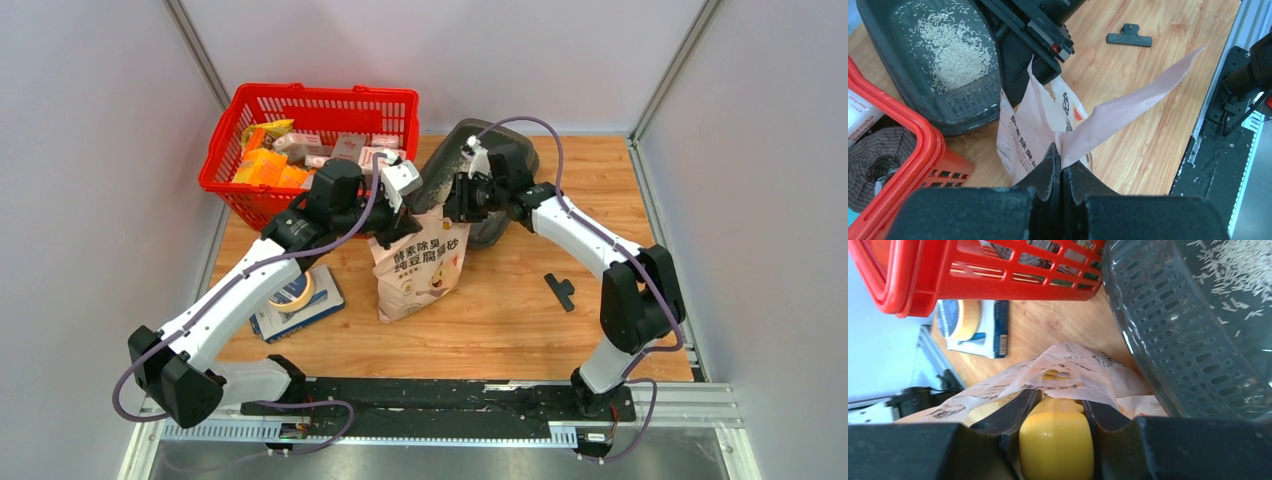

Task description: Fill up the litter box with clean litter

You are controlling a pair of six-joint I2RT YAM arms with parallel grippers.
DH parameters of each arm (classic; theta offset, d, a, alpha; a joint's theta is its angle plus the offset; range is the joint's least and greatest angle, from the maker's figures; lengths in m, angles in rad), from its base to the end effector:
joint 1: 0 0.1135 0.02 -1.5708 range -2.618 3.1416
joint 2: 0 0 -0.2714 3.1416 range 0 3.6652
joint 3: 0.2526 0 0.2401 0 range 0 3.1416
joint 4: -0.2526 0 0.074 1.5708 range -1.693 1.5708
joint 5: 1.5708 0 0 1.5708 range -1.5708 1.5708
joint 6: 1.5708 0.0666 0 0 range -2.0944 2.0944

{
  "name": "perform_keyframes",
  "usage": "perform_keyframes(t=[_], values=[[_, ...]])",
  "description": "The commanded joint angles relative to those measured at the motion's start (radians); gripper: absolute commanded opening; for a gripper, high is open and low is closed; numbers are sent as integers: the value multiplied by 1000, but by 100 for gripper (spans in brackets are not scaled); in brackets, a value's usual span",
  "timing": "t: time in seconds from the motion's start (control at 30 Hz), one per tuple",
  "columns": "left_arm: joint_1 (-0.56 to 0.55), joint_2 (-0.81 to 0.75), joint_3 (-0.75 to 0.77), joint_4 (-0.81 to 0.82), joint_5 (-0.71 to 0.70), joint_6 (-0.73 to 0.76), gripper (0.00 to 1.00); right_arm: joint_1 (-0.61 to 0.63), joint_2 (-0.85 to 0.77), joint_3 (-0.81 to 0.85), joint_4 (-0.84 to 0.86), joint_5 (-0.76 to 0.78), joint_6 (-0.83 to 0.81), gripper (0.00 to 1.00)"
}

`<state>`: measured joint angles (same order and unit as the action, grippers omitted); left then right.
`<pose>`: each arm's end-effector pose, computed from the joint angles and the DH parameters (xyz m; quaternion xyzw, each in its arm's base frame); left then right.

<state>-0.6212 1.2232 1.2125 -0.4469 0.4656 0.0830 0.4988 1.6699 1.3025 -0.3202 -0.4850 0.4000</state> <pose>0.2106 -0.1875 0.3672 0.3993 0.7334 -0.3255 0.4435 0.3260 0.2129 0.2717 -0.1458 0.8715 0.3758 0.2794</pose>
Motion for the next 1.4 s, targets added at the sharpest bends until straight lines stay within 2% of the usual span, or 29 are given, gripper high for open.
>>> perform_keyframes(t=[0.0, 0.23, 0.5, 0.67, 1.07, 1.37], values=[[-5, -21, 96, 96, 38, 92, 0, -98, 8, 24, 3, -295, 160, 0], [-6, -70, 50, 4, 12, 241, 0, -267, -32, 38, -56, -461, 191, 0], [-6, -79, 51, -67, 16, 340, 0, -342, -76, -8, -37, -628, 243, 0], [-5, -83, 48, -95, 4, 408, 0, -379, -87, -14, -16, -649, 284, 0], [-6, -85, 58, -111, -5, 402, 0, -434, -98, 26, 19, -665, 378, 0], [-6, -85, 74, -116, -2, 396, 0, -459, -56, 98, -39, -702, 336, 0]])
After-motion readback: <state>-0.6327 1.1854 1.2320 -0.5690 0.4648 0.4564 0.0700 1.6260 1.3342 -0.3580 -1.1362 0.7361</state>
